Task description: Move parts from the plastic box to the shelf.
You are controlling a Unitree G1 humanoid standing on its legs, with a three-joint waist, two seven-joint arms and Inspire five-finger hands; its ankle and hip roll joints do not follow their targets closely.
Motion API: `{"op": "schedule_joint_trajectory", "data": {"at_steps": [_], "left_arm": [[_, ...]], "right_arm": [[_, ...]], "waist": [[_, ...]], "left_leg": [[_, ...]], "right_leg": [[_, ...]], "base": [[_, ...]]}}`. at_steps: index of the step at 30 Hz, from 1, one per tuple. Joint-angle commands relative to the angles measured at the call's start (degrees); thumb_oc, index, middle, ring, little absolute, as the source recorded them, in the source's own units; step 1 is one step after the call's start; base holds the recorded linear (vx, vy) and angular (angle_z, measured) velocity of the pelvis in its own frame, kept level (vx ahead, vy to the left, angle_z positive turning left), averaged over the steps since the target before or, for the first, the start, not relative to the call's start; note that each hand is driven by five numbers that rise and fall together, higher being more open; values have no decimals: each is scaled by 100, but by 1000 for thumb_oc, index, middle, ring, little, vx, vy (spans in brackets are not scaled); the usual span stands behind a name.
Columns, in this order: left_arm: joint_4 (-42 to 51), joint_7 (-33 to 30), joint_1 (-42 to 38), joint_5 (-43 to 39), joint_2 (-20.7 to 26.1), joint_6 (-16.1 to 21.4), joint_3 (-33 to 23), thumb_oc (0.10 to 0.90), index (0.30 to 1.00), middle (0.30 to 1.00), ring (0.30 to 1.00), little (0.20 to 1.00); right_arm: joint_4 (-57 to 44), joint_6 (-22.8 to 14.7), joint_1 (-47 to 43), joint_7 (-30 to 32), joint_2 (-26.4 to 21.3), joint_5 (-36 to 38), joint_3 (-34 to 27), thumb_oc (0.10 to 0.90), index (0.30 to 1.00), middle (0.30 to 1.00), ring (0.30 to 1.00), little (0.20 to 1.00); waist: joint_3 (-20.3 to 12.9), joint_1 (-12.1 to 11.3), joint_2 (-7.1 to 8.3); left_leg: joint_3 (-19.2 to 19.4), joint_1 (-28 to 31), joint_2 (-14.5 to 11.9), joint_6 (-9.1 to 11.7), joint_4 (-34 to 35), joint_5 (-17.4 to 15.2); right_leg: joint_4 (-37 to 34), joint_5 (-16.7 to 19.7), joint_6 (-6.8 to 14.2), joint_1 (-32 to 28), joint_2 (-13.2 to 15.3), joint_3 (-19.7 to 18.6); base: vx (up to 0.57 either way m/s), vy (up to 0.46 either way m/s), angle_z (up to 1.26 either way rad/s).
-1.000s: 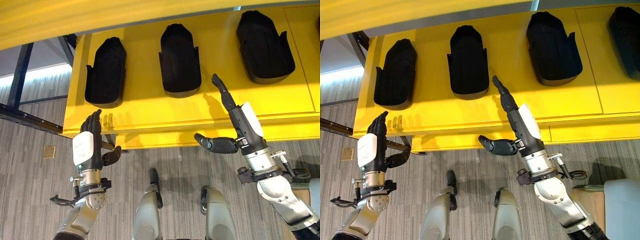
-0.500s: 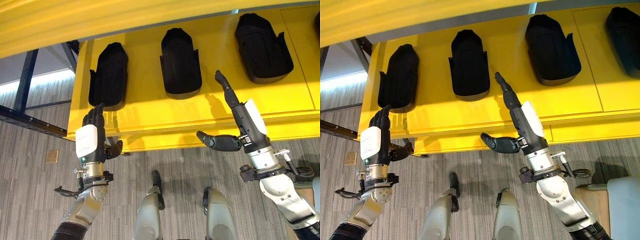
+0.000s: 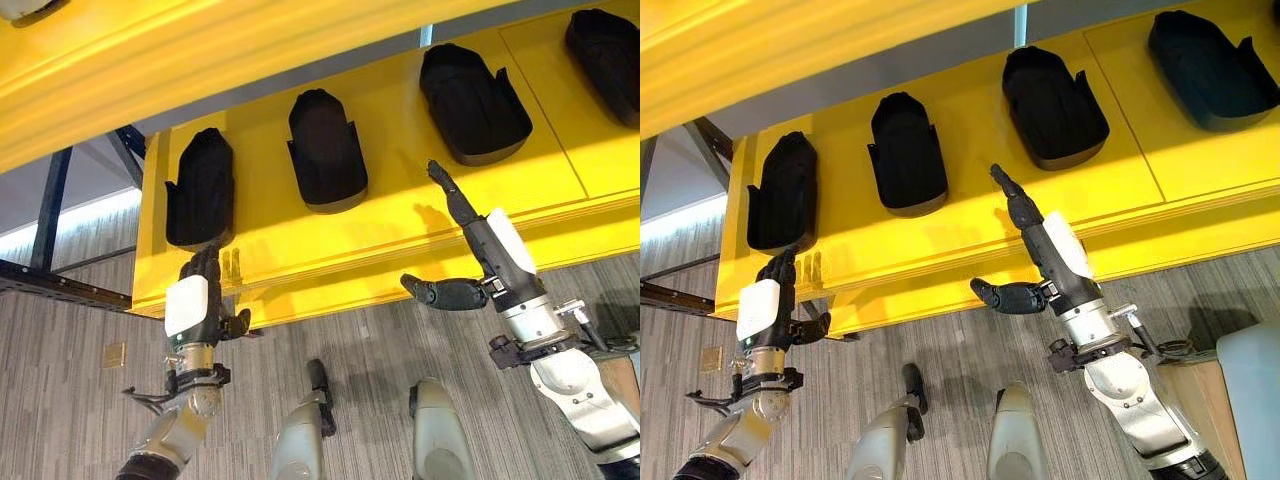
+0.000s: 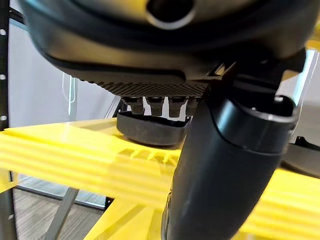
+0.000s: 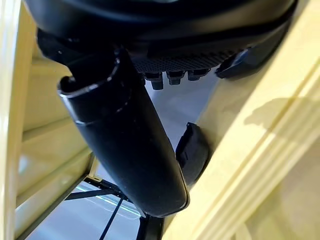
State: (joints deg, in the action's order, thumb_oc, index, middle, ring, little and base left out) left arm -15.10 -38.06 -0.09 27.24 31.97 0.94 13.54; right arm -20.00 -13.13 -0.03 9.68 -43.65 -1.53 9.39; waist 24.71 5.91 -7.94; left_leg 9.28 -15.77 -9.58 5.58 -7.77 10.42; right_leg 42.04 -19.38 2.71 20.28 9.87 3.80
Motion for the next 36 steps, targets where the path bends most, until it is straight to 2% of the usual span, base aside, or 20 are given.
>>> {"op": "schedule_joint_trajectory", "data": {"at_steps": [1, 5, 9, 15, 19, 26, 36], "left_arm": [[301, -669, -307, 136, 209, 385, -434, 900, 1000, 1000, 1000, 1000], [387, -520, -328, 753, 340, 490, -373, 900, 1000, 1000, 1000, 1000], [-59, -550, -411, 695, 377, 431, -146, 900, 1000, 1000, 1000, 1000], [-562, -520, -826, 594, 454, 14, 89, 900, 1000, 1000, 1000, 1000], [-781, -499, -938, 554, 422, -123, 143, 900, 1000, 1000, 1000, 1000], [-1177, -849, -1071, 492, 311, -322, 175, 900, 1000, 1000, 1000, 1000], [-1544, -869, -1412, 372, 239, -698, 208, 900, 1000, 1000, 1000, 1000]], "right_arm": [[-557, -544, -564, 159, 311, 46, -198, 900, 1000, 1000, 1000, 1000], [-508, -622, -599, 222, 315, 18, -140, 900, 1000, 1000, 1000, 1000], [-472, -575, -645, 63, 169, 118, -174, 900, 1000, 1000, 1000, 1000], [-475, -543, -773, -37, 140, 169, -137, 900, 1000, 1000, 1000, 1000], [-474, -522, -832, -67, 148, 198, -166, 900, 1000, 1000, 1000, 1000], [-526, -421, -979, -115, 154, 236, -146, 900, 1000, 1000, 1000, 1000], [-497, -374, -1137, -114, 247, 218, -66, 900, 1000, 1000, 1000, 1000]], "waist": [[-256, -16, 374], [-238, -46, 389], [-239, 28, 331], [-178, 109, 366], [-142, 121, 383], [-77, 130, 434], [-25, 142, 526]], "left_leg": [[-53, 102, 189, -68, -580, -957], [-75, 54, 187, -76, -589, -966], [-34, 58, 197, -60, -589, -947], [52, -36, 203, -89, -664, -984], [72, -83, 214, -102, -695, -999], [113, -184, 216, -121, -751, -1010], [117, -256, 208, -130, -834, -1040]], "right_leg": [[-514, 212, -62, -209, -75, 375], [-518, 215, -55, -191, -79, 411], [-500, 218, -51, -139, -58, 366], [-457, 271, 3, 29, -24, 300], [-467, 293, 14, 70, -16, 286], [-441, 321, 20, 174, -22, 255], [-397, 297, 31, 183, -22, 267]], "base": [[0, 0, 0], [-19, -22, 5], [55, 89, -3], [23, 70, -3], [-1, 5, -1], [-10, 11, -3], [-5, -10, 0]]}}
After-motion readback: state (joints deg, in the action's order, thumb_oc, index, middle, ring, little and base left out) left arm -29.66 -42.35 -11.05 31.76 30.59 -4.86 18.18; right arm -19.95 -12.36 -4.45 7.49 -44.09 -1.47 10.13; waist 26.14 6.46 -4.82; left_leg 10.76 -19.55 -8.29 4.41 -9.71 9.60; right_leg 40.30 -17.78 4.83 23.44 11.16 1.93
